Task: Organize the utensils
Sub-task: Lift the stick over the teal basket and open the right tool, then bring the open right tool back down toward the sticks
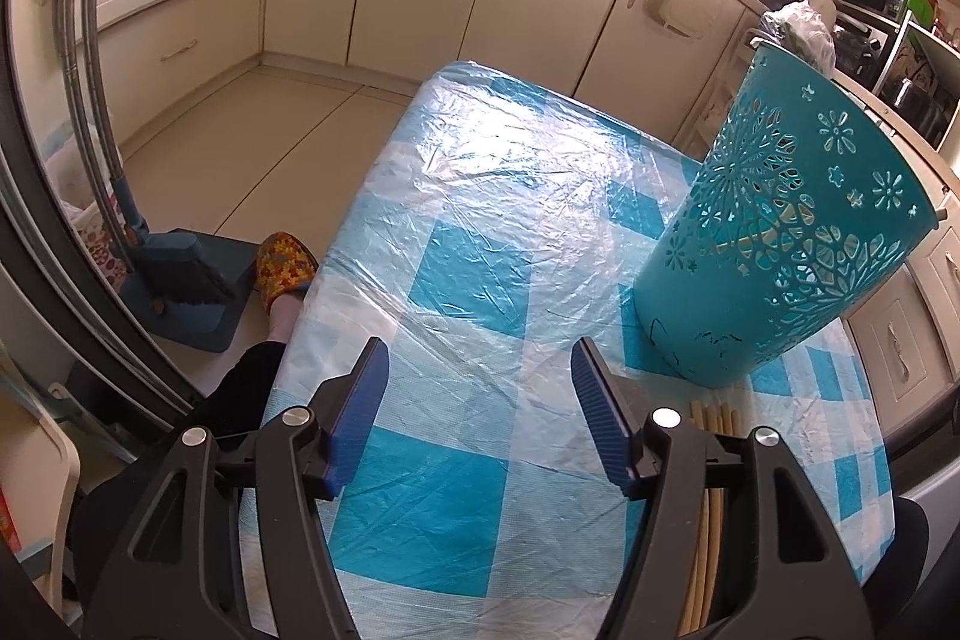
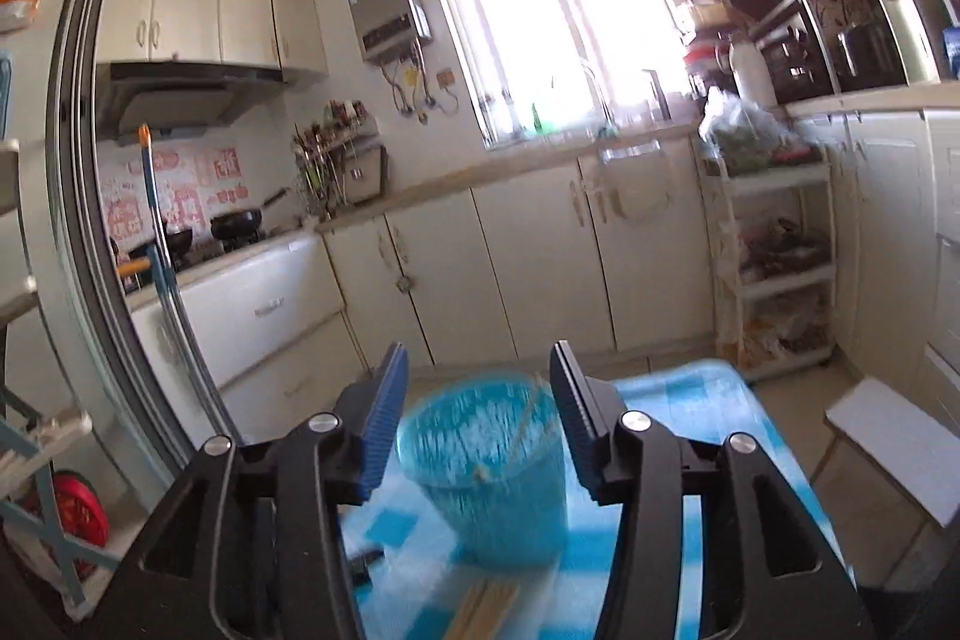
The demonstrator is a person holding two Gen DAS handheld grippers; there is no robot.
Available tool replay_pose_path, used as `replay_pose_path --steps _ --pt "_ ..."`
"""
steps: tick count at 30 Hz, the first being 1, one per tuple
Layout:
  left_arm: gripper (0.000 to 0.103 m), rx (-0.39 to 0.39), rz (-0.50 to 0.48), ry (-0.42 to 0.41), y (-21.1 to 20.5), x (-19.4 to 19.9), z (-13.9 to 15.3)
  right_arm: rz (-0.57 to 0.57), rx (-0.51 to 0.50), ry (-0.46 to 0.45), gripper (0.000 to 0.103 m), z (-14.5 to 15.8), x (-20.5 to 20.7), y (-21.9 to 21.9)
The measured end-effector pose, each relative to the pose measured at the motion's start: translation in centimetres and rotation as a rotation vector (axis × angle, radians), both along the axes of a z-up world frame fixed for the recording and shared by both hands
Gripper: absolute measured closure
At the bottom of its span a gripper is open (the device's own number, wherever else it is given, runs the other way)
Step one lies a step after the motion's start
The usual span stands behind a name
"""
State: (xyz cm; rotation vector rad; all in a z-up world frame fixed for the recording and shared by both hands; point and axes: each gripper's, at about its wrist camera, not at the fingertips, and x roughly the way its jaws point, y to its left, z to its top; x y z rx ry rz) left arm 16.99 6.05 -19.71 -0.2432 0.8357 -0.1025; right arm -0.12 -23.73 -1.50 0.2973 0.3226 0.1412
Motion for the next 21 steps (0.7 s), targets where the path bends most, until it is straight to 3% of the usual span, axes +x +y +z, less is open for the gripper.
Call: replay_pose_path --steps 6,10,19,21 --pt "0.04 0.021 0.005 -0.024 -0.3 -0.5 0.3 0.037 -0.017 0.282 0.055 -7.3 -0.8 1.4" --pt "0.037 0.039 0.01 -0.044 -0.4 -0.8 0.6 0.064 -0.052 0.406 0.054 -10.1 0.1 2.3" --pt "0.032 0.06 0.005 -0.07 -0.7 -1.2 1.0 0.094 -0.11 0.475 0.054 -12.7 1.2 4.0" --pt "0.031 0.057 0.006 -0.072 -0.5 -1.2 1.0 0.095 -0.111 0.488 0.059 -13.2 1.6 4.0"
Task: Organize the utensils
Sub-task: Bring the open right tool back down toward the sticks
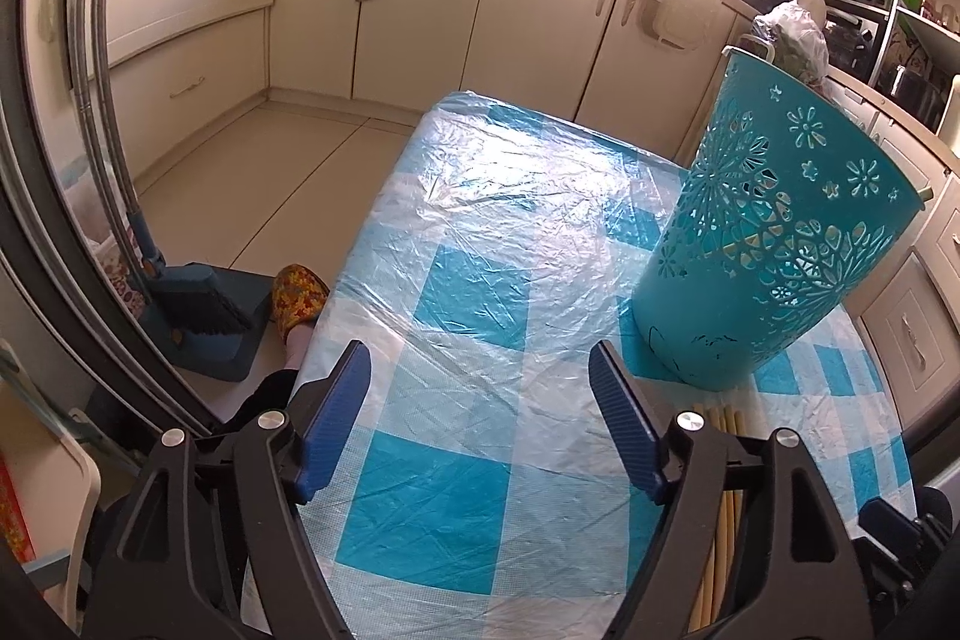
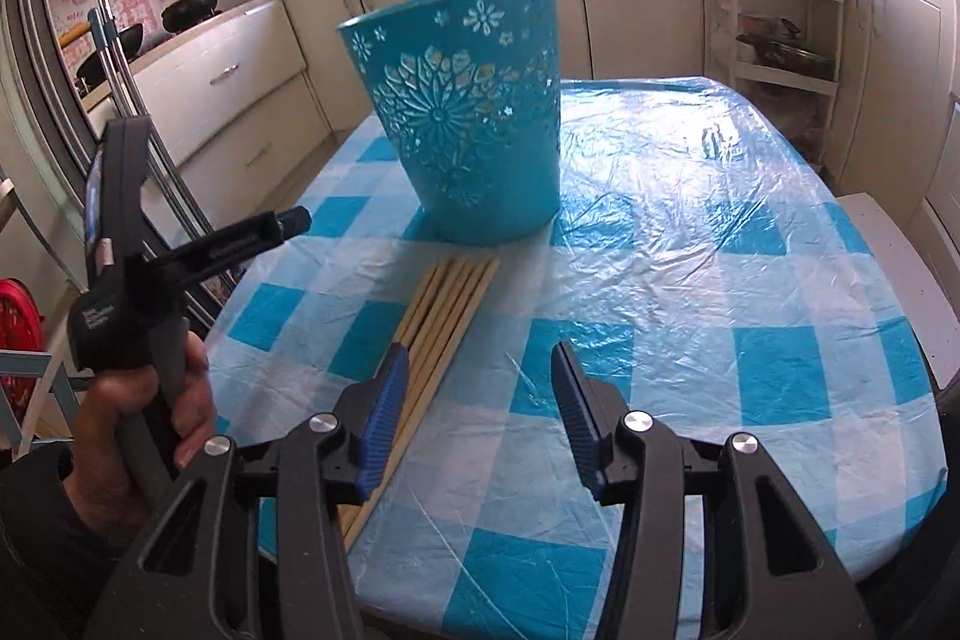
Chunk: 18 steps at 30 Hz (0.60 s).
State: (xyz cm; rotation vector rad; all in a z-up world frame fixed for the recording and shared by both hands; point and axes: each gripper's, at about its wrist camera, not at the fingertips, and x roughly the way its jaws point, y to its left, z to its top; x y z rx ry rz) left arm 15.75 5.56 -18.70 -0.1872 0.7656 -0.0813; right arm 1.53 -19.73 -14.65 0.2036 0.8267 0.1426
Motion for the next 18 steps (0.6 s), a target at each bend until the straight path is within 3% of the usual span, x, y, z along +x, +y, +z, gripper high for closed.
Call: replay_pose_path --steps 2,5,18 --pt "0.03 -0.001 0.0 0.0 0.1 0.0 0.0 -0.001 0.0 0.017 0.067 -0.6 0.6 0.2" --pt "0.029 -0.001 0.0 0.0 0.0 0.0 0.0 -0.006 -0.002 0.033 0.07 -1.2 1.5 0.4" --pt "0.026 0.009 -0.012 0.01 -0.3 0.2 -0.2 -0.005 -0.049 0.075 0.073 -3.2 3.6 1.9"
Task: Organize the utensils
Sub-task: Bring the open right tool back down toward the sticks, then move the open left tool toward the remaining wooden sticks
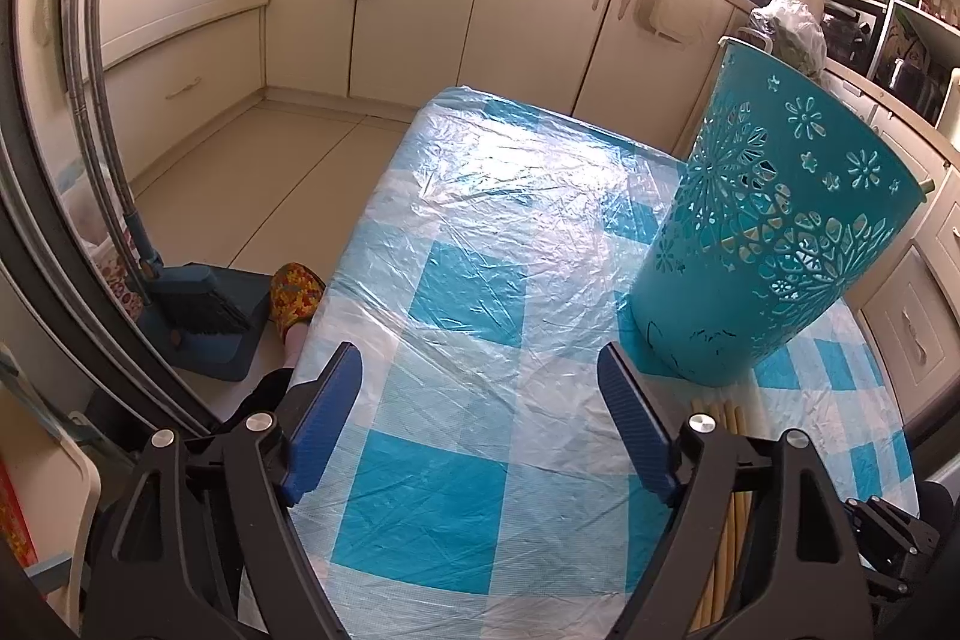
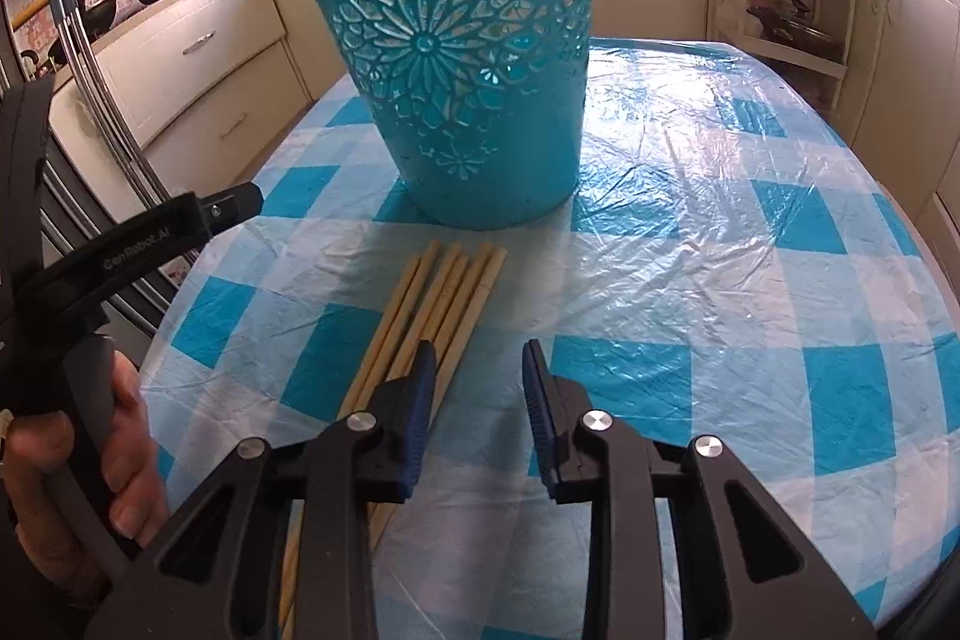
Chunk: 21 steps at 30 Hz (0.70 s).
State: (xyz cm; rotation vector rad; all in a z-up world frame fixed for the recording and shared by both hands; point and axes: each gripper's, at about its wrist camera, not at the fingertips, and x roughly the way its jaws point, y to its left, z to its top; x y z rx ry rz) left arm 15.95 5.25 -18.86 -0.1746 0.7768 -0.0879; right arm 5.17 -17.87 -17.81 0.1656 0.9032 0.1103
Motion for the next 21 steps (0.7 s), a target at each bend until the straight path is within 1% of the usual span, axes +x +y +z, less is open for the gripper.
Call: replay_pose_path --steps 9,11,12,14,15,17,19,21 --pt "0.025 0.006 -0.004 0.005 -0.2 0.0 -0.1 0.049 -0.097 -0.007 0.075 -0.2 0.7 1.0" --pt "0.025 0.015 -0.01 0.003 -0.5 -0.1 0.0 0.084 -0.133 -0.008 0.08 -0.2 0.7 1.1" --pt "0.025 0.023 -0.018 -0.001 -0.7 -0.2 0.0 0.101 -0.14 -0.007 0.081 -0.2 0.7 1.0" --pt "0.025 0.07 -0.069 0.0 -1.9 -0.4 0.2 0.13 -0.159 0.001 0.083 -0.1 0.6 0.6" --pt "0.025 0.09 -0.116 0.011 -2.9 -0.8 0.2 0.142 -0.17 0.006 0.083 -0.1 0.5 0.4" --pt "0.025 0.096 -0.177 0.026 -4.3 -1.6 0.2 0.153 -0.181 0.009 0.084 0.0 0.1 -0.5" --pt "0.025 0.124 -0.209 0.041 -5.6 -2.0 0.1 0.152 -0.172 0.013 0.084 -0.1 -0.2 -1.7" --pt "0.025 0.142 -0.221 0.068 -6.4 -2.1 -0.3 0.136 -0.15 0.017 0.084 -0.2 -0.5 -3.0"
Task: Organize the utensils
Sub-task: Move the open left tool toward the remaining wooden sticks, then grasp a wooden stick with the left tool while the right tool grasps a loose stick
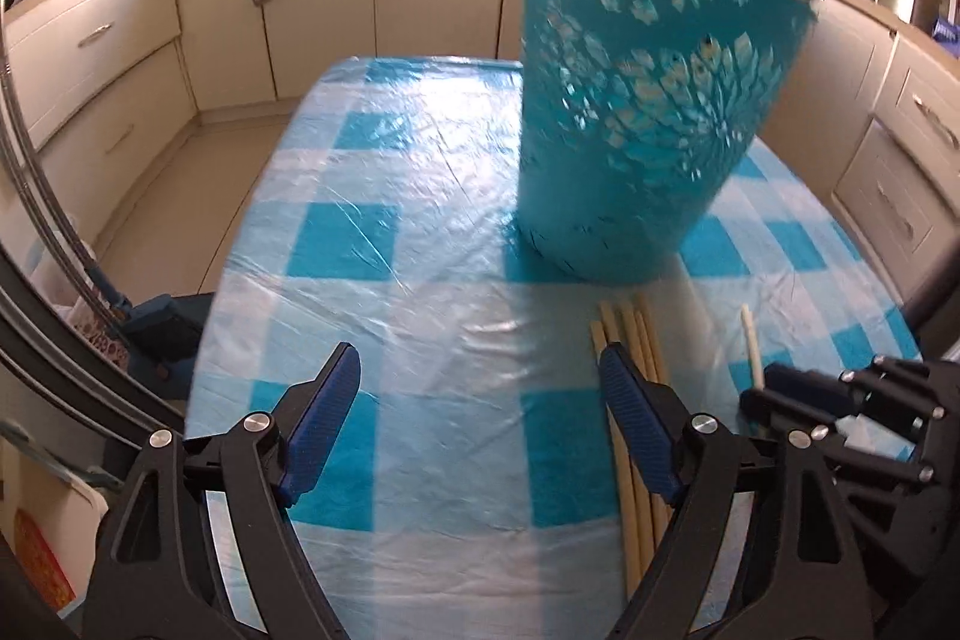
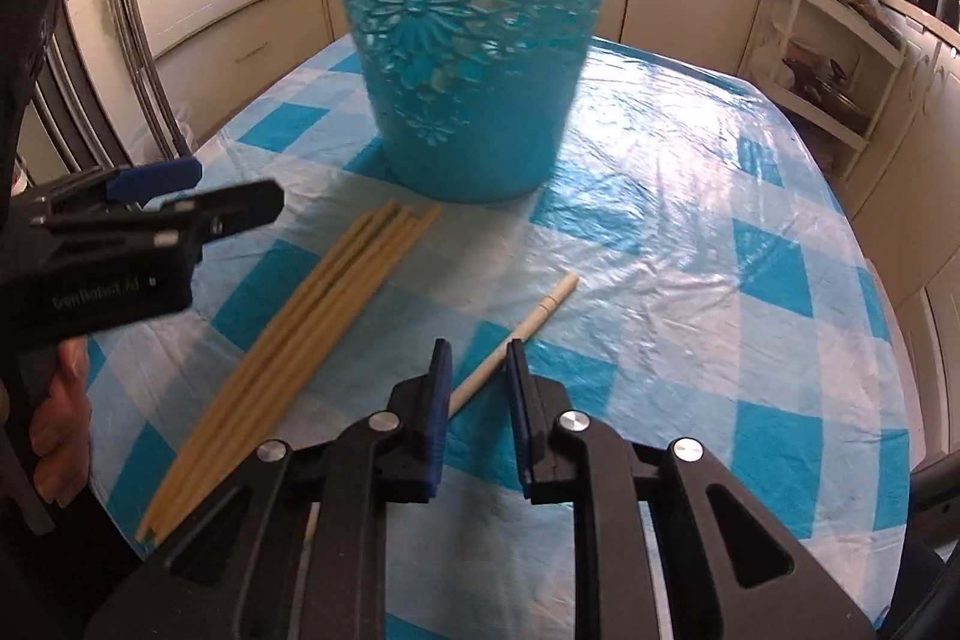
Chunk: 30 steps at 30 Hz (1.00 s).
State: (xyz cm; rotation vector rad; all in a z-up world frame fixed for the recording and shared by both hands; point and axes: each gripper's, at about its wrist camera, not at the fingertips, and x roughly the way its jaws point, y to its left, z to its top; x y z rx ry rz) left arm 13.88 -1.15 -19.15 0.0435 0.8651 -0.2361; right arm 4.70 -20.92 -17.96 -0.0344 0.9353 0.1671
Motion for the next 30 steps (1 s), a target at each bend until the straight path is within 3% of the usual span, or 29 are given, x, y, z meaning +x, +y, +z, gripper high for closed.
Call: replay_pose_path --steps 14,20,22,25,28,30 --pt "0.025 0.132 -0.057 0.082 -2.7 0.5 -1.2 -0.076 0.147 -0.006 0.084 0.1 -0.4 -3.7" --pt "0.026 0.132 -0.038 0.092 -2.5 0.5 -1.3 -0.11 0.155 -0.008 0.084 0.1 0.1 -4.7" --pt "0.031 0.142 -0.052 0.083 -2.9 0.3 -1.1 -0.1 0.132 -0.007 0.084 0.1 1.0 -4.4" --pt "0.058 0.114 -0.093 0.1 -3.5 0.4 -0.9 -0.024 0.11 -0.001 0.085 0.0 2.0 -3.4" --pt "0.082 0.092 -0.13 0.11 -3.7 0.5 -0.7 0.079 0.082 0.012 0.093 0.3 2.5 -2.3" --pt "0.088 0.068 -0.133 0.125 -3.4 0.8 -0.6 0.093 0.079 0.015 0.094 0.7 2.6 -2.5"
